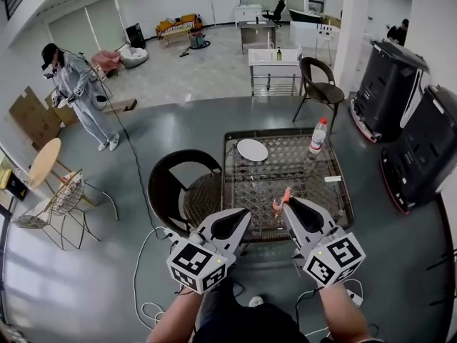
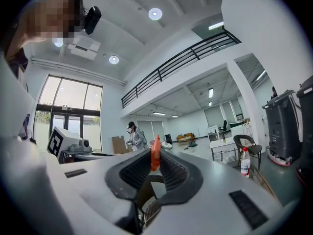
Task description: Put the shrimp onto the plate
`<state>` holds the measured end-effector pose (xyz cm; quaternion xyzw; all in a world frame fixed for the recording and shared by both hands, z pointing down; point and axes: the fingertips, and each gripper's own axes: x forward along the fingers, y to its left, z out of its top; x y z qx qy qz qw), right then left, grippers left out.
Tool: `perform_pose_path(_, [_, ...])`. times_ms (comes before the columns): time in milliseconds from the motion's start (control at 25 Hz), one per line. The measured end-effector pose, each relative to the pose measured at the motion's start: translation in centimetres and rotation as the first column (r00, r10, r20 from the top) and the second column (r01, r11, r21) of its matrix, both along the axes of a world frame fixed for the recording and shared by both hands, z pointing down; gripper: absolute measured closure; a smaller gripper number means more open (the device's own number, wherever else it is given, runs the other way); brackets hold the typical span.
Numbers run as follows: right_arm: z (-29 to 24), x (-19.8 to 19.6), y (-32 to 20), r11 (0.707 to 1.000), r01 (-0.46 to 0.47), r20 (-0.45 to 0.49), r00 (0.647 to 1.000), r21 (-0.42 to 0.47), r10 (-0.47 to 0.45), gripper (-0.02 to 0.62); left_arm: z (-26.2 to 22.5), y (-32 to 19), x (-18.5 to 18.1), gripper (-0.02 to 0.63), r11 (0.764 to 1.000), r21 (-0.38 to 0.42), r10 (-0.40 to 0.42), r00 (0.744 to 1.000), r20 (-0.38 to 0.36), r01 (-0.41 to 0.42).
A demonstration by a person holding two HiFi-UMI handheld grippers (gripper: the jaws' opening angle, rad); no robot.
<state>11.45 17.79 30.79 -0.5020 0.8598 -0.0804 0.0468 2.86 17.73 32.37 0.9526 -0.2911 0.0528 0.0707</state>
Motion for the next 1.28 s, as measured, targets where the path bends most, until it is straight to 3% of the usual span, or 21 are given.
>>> perform_pose_path(400, [1.6, -0.3, -6.7, 0.998, -0.048, -0.029, 0.998, -0.031, 0.047, 0.538, 1.7, -7.0, -0.1, 0.597, 0.999, -0.013, 0.048, 0.999, -0.003, -0.049])
perform_pose_path(960, [3.3, -2.2, -22.9, 0.983, -0.163, -0.048, 0.986, -0.084, 0.159, 0.538, 5.0, -23.4, -1.1, 0.597, 0.982, -0.078, 0.17, 0.985, -0.013, -0.17])
perform_pose_path(1280, [4.9, -1.0, -30.9, 0.956, -0.266, -0.093, 0.962, -0.124, 0.256, 0.538, 5.8, -30.9, -1.4, 0.597, 0.968, -0.102, 0.228, 0.973, -0.042, -0.231])
